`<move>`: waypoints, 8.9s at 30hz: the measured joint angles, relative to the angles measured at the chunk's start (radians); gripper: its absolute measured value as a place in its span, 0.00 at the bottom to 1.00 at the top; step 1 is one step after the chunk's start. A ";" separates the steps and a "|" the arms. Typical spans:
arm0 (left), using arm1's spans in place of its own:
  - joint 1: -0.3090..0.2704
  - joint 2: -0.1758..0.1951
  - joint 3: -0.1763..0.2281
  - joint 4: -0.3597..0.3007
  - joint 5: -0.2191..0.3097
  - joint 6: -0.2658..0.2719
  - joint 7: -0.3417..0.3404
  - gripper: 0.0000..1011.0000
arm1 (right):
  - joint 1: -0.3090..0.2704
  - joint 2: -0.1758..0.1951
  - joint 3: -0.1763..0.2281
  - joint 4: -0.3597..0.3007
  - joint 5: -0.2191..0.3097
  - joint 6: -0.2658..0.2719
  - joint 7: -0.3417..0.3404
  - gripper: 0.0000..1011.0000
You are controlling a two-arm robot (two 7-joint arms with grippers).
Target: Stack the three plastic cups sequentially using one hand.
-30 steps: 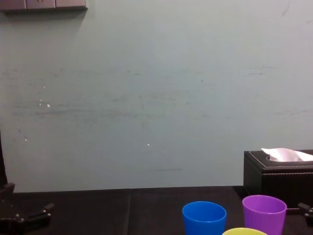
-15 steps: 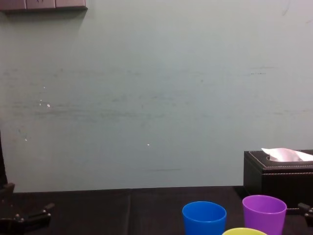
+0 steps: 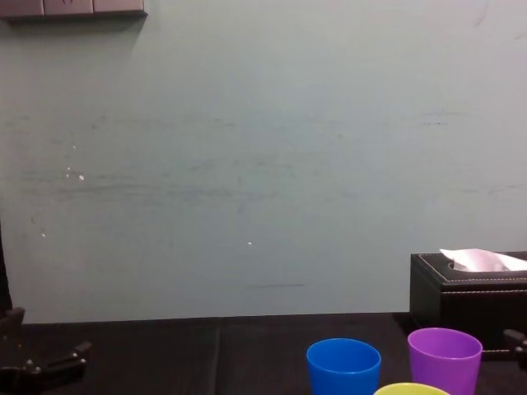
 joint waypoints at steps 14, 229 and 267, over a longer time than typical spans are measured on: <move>0.000 0.000 0.000 0.000 0.000 0.000 0.000 1.00 | -0.149 0.056 0.063 -0.170 0.091 0.003 0.097 0.99; 0.000 0.000 0.000 0.000 0.000 0.000 0.000 1.00 | 0.194 -0.258 -0.023 0.142 0.111 0.140 0.514 0.73; 0.000 0.000 0.000 0.000 0.000 0.000 0.000 1.00 | -0.011 -0.121 0.087 -0.157 0.174 0.179 0.472 0.99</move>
